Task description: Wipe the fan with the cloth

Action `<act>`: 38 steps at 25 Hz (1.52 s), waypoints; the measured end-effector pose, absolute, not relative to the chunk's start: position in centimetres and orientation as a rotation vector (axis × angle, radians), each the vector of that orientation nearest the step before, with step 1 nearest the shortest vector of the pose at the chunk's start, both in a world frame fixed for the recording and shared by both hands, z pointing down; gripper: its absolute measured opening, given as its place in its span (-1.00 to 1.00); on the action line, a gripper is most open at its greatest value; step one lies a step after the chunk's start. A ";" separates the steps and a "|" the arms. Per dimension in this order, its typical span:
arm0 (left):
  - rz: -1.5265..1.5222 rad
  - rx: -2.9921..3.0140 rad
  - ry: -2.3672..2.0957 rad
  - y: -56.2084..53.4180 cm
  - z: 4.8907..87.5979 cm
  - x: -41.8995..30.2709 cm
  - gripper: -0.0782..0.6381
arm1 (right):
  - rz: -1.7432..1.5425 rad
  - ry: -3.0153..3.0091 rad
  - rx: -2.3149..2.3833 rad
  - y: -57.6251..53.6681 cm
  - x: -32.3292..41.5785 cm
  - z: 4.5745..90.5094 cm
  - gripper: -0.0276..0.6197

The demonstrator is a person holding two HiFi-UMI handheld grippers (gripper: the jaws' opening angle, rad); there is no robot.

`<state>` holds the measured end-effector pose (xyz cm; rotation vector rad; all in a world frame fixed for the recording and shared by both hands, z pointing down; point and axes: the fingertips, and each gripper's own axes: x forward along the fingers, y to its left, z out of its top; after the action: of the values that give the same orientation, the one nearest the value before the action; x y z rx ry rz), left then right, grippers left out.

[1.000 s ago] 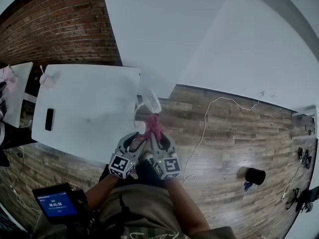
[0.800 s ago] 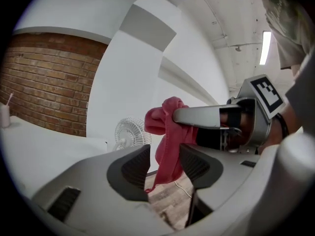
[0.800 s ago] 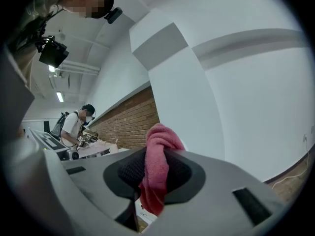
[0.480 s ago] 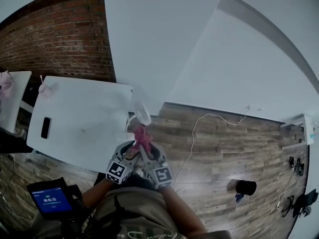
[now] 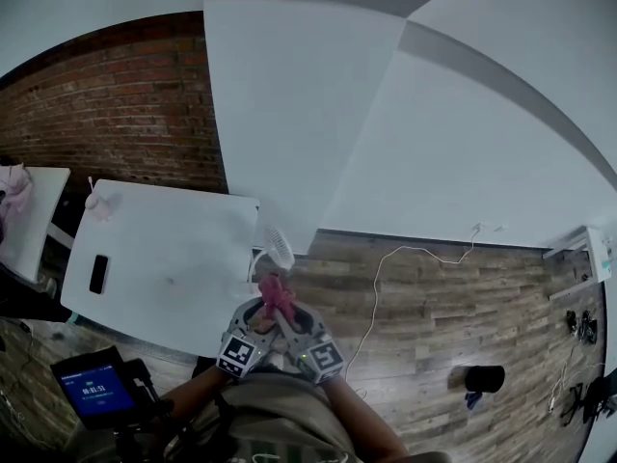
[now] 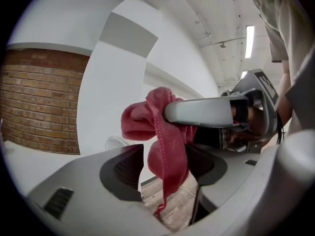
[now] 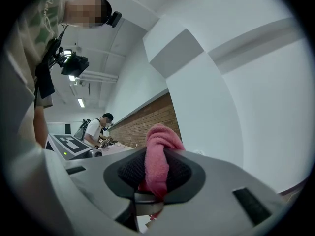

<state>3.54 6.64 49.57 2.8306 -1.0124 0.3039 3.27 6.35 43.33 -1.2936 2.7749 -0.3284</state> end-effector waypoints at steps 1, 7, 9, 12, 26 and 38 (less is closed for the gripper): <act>0.307 2.835 -1.016 6.6 49.4 3.7 0.01 | -0.320 2.784 -1.271 6.4 3.2 43.3 -0.57; 0.368 2.869 -1.007 6.7 49.2 3.7 -0.02 | -0.337 2.860 -1.177 7.4 1.7 42.5 -0.57; 0.405 2.887 -0.993 7.1 49.3 3.8 -0.12 | -0.274 2.906 -1.155 7.6 1.3 43.4 -0.57; 0.443 2.887 -1.000 7.5 49.7 3.5 -0.22 | -0.230 2.952 -1.136 7.8 0.5 44.1 -0.57; 0.404 2.900 -1.081 8.5 50.5 2.7 -0.57 | -0.218 2.937 -1.202 8.5 1.2 45.0 -0.32; 0.473 2.819 -1.240 5.3 52.5 -1.6 -0.57 | -0.329 2.779 -1.370 7.8 5.1 44.3 -0.31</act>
<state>-1.63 5.34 52.49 2.8194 -1.2404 0.4725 5.07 7.75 44.25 -1.3704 2.7793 -0.3293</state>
